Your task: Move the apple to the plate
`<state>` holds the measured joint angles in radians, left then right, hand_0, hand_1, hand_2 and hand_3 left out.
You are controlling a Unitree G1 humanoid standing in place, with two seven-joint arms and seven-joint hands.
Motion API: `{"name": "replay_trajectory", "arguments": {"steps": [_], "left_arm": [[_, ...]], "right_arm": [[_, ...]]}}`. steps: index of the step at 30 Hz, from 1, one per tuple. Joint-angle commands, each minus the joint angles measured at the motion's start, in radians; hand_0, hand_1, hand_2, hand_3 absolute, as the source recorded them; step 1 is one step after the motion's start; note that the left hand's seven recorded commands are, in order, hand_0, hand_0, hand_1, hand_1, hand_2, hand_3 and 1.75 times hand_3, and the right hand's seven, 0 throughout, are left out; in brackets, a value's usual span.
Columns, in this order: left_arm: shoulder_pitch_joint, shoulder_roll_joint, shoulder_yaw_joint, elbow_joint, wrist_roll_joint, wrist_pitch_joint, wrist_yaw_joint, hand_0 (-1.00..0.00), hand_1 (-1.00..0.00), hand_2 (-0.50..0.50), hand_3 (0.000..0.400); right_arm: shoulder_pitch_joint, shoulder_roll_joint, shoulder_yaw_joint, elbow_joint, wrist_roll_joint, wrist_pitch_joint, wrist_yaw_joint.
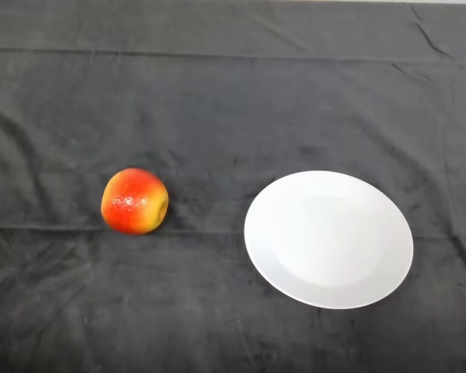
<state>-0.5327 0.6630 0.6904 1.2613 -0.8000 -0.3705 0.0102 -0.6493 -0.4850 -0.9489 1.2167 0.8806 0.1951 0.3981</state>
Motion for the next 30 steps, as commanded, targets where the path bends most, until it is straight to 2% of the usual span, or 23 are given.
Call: {"name": "replay_trajectory", "arguments": {"steps": [1, 18, 30], "left_arm": [[-0.017, -0.014, 0.02, -0.059, 0.028, -0.017, -0.007, 0.0, 0.0, 0.0, 0.0], [-0.046, -0.042, 0.004, -0.068, 0.075, -0.02, -0.014, 0.0, 0.0, 0.0, 0.0], [-0.085, -0.102, -0.089, -0.087, 0.177, -0.043, -0.044, 0.0, 0.0, 0.0, 0.0]], "right_arm": [[-0.013, -0.023, -0.0043, 0.005, 0.0176, -0.009, 0.0038], [-0.013, -0.023, -0.0043, 0.004, 0.0174, -0.009, 0.0036], [-0.013, -0.022, -0.0041, 0.003, 0.0173, -0.009, 0.0031]]}}
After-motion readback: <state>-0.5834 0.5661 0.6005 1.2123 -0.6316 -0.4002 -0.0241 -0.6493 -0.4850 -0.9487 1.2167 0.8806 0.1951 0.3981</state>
